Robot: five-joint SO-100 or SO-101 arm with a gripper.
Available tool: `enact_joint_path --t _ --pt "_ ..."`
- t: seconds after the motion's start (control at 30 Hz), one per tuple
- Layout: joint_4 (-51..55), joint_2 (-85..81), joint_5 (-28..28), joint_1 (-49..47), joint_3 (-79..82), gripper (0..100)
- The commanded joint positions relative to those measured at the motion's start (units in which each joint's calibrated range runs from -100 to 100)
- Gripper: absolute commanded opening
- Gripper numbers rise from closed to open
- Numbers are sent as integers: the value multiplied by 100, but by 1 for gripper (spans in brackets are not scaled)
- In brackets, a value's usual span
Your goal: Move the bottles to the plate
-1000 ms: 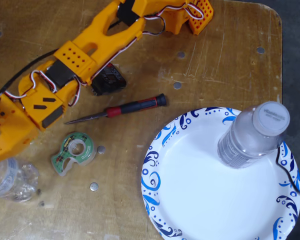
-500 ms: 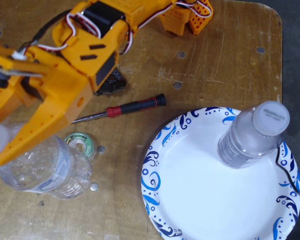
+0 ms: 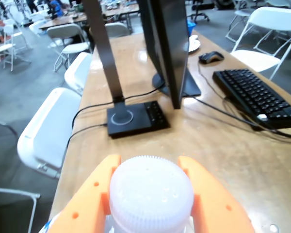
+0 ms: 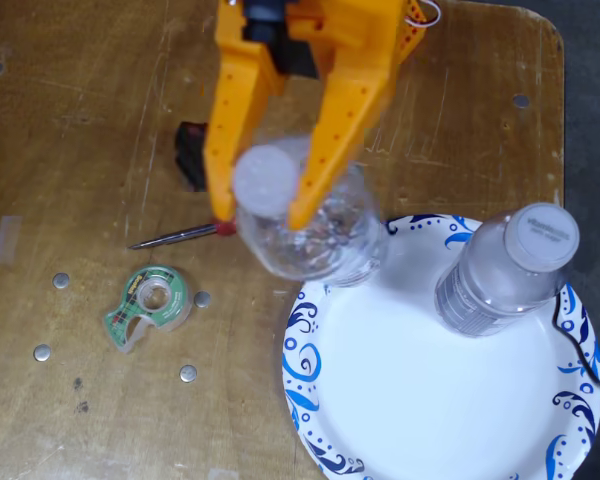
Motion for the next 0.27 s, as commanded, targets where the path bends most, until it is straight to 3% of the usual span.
enact_joint_path --t 0.0,0.23 --pt "759 -572 -26 -347 -217 5" --pt "2125 -1474 -31 -444 -217 5"
